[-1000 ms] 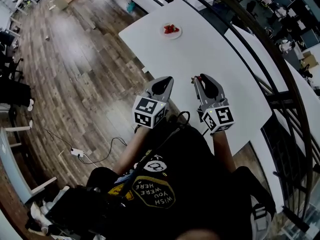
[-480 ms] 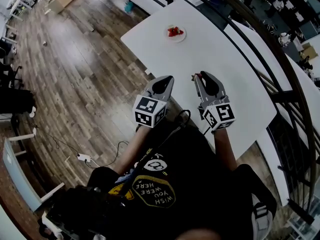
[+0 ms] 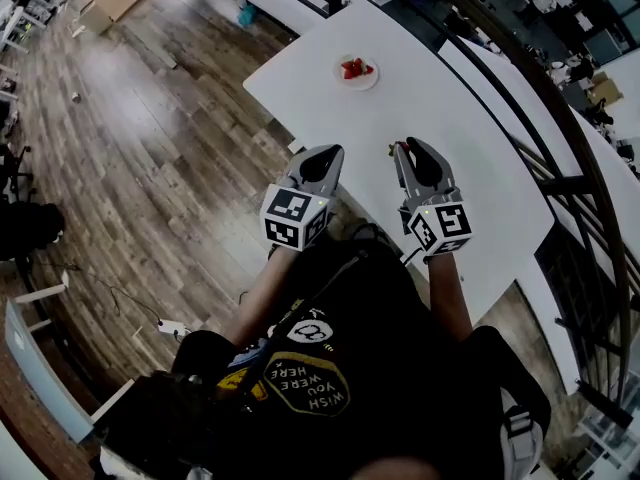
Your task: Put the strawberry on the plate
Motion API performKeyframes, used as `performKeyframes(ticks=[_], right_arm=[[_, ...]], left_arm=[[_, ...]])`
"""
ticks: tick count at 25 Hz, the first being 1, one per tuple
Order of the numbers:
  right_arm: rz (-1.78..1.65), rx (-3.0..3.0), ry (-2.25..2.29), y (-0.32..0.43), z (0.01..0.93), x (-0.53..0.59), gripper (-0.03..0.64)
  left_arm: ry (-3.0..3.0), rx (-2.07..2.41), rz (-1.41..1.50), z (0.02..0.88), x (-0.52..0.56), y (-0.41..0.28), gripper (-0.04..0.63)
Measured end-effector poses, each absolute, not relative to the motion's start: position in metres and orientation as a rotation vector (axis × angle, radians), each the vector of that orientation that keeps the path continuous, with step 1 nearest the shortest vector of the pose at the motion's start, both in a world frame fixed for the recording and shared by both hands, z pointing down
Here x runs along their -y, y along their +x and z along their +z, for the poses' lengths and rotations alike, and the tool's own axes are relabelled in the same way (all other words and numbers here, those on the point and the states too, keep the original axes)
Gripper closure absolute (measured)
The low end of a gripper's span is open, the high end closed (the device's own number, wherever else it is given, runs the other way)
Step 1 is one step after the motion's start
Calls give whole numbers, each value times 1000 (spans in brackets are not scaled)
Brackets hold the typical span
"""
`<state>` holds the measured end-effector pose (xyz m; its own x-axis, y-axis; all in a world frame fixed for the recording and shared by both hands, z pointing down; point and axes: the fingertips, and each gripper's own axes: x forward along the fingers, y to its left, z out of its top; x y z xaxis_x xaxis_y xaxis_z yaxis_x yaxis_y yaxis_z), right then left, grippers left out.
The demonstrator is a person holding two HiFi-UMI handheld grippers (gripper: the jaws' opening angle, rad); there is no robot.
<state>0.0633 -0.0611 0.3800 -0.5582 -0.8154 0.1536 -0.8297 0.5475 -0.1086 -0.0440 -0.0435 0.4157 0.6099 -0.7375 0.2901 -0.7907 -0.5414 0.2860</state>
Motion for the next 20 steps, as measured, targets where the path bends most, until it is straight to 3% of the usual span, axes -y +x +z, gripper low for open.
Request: performKeyframes(ticks=[10,20], right_arm=[[303,2682,1384,38,397,82,532],[343,2688,1369,44,399,119,532]], left_arm=[[2391,1264,186,433,56,-76,594],[2393,1245,227,430,94,-60,593]])
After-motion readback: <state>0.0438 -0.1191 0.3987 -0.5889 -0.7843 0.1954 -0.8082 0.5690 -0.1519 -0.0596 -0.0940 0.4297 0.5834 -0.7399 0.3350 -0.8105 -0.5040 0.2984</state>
